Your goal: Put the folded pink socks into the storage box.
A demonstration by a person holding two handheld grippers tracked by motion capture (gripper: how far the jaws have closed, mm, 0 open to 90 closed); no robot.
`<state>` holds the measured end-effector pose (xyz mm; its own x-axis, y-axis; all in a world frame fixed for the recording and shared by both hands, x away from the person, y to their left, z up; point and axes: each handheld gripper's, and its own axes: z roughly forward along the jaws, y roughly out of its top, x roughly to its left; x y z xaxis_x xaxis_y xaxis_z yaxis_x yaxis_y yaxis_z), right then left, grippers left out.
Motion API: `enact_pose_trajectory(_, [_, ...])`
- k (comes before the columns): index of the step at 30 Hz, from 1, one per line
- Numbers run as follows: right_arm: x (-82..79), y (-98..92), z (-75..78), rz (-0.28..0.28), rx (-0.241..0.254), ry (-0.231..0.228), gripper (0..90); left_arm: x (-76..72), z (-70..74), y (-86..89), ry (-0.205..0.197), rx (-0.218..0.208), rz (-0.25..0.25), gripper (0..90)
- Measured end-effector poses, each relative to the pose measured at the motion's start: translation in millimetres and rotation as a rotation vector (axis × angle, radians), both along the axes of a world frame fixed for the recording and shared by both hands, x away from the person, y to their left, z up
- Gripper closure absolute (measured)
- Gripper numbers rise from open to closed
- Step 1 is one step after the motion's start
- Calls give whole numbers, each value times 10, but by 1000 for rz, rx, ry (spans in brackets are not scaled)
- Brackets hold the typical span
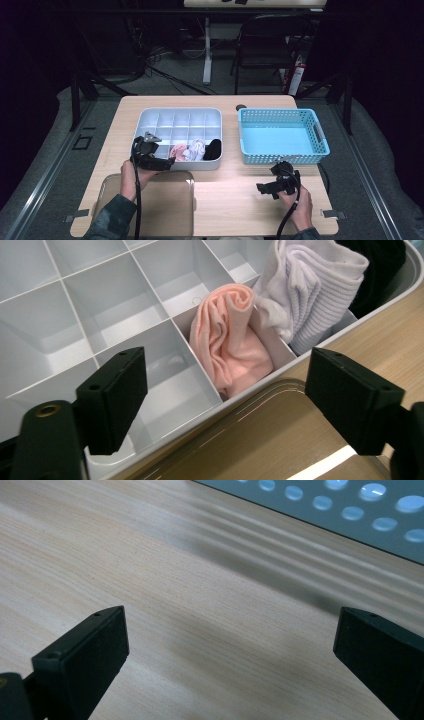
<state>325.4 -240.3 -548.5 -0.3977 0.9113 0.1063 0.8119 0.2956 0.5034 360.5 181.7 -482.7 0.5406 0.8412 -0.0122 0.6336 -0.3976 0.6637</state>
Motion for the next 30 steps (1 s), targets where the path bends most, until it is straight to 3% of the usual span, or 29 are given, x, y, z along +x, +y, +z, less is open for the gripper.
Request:
enact_pose_trajectory(13, [-14, -10, 1, 0, 0, 8, 1, -251, 18, 285, 7, -4, 56, 7])
enact_pose_trajectory(18, [-13, -19, -1, 1, -3, 4, 1, -359, -87, 411, 8, -10, 69, 3])
enact_pose_trajectory(23, [-8, -46, 3, -7, -9, 7, 1, -461, -129, 549, -18, -22, 105, 3])
enact_pose_trajectory(30, [-5, -45, -8, -8, 5, 12, 1, -608, -206, 758, -15, -2, 157, 3])
